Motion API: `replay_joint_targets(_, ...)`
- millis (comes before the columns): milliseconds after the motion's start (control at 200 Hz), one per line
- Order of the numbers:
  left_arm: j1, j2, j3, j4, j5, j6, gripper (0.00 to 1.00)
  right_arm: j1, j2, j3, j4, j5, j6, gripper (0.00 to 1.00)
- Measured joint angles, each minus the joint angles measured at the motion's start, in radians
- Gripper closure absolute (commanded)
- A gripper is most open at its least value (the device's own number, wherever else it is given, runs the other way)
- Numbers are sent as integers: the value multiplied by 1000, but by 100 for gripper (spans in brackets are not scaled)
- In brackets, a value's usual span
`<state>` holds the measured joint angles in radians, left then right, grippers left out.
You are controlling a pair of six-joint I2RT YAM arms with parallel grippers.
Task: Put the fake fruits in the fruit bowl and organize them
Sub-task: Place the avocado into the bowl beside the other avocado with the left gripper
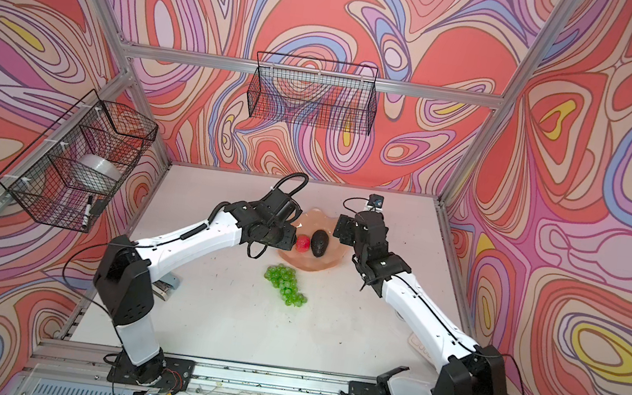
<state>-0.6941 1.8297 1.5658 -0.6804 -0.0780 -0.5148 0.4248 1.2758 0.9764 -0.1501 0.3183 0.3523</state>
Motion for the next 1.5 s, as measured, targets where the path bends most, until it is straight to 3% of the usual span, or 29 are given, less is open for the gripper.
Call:
replay_joint_targets(255, 35, 159, 77, -5, 37, 32, 51, -1, -11, 2, -2, 11, -17, 2)
replay_joint_targets(826, 34, 271, 138, -5, 69, -13, 48, -5, 18, 32, -3, 2, -37, 2)
replay_joint_targets(1156, 34, 288, 150, -8, 74, -28, 23, -5, 31, 34, 0, -12, -33, 2)
replay_joint_targets(1502, 34, 241, 154, 1, 60, -39, 18, -6, 31, 52, -34, -27, -58, 3)
